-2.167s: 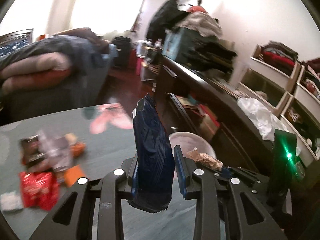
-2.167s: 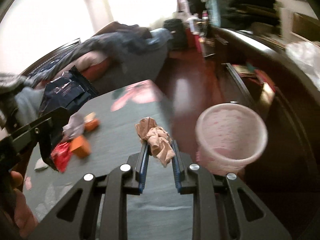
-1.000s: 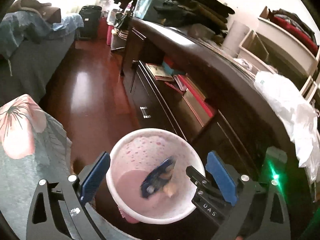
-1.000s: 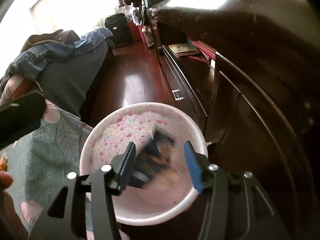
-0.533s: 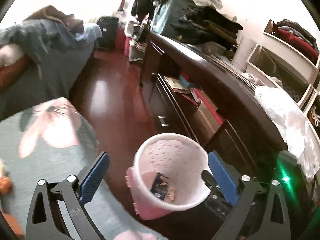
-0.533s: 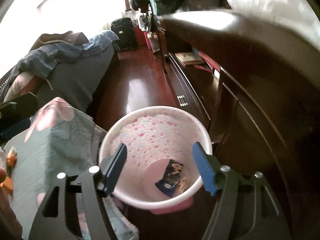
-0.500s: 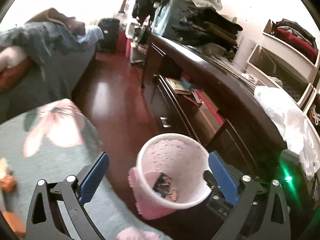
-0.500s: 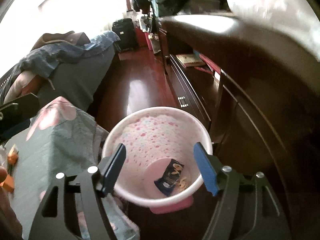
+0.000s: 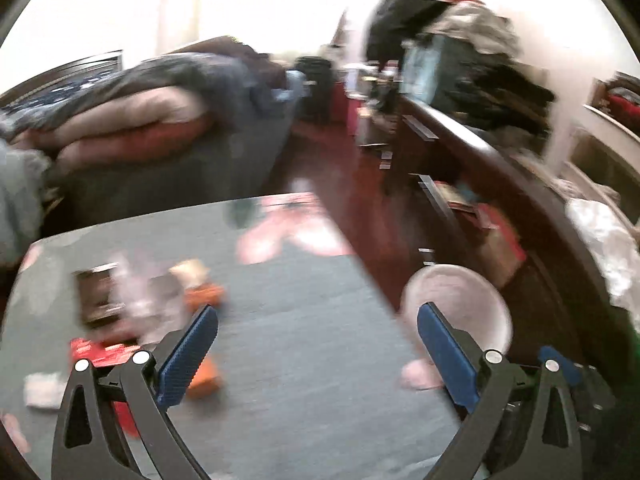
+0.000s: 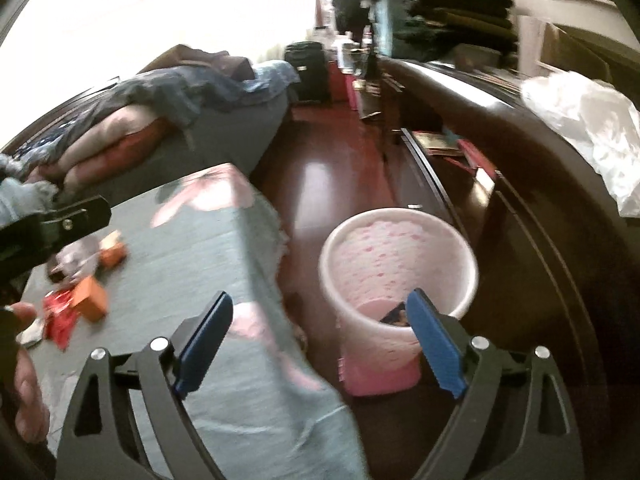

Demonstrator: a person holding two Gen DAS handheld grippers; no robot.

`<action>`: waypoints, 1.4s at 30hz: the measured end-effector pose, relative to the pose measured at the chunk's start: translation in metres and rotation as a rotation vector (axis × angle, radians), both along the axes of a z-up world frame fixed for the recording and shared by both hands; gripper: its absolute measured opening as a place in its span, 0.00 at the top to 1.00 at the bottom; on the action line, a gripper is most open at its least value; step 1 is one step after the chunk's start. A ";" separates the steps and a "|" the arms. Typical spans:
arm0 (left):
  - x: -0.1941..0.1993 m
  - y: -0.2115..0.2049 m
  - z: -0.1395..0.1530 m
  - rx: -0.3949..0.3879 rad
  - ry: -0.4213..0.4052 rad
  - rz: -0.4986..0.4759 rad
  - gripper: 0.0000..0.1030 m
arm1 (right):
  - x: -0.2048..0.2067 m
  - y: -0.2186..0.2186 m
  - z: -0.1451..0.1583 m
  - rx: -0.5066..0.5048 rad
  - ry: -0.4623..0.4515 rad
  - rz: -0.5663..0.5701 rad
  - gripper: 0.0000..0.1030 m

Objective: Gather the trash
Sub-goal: 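Grasp the white crumpled paper with the left tool while the right tool grasps the orange cube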

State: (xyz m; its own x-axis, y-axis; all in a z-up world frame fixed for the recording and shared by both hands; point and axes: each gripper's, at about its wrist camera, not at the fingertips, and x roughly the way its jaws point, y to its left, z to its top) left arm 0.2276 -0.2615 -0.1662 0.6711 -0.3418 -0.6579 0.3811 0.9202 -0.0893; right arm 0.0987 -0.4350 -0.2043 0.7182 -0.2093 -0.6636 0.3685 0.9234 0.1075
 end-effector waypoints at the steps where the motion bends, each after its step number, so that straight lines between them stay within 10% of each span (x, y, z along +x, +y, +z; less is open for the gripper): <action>1: 0.004 0.011 -0.001 0.009 0.003 0.038 0.04 | 0.002 0.008 0.002 -0.004 0.001 0.018 0.13; 15: 0.099 0.068 -0.053 0.045 0.143 0.228 0.04 | 0.038 0.086 0.005 -0.056 0.020 0.185 0.13; 24: 0.103 0.081 -0.060 0.024 0.168 0.213 0.57 | 0.067 0.121 -0.008 -0.056 0.059 0.256 0.13; 42: 0.062 0.189 -0.001 -0.102 0.014 0.335 0.62 | 0.138 0.200 -0.028 0.005 0.121 0.428 0.14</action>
State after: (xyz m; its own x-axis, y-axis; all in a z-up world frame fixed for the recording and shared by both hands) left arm 0.2893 -0.0721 -0.1677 0.7479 -0.1692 -0.6418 0.0579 0.9799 -0.1908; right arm 0.2369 -0.2347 -0.2326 0.6563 0.0928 -0.7487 -0.0364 0.9951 0.0914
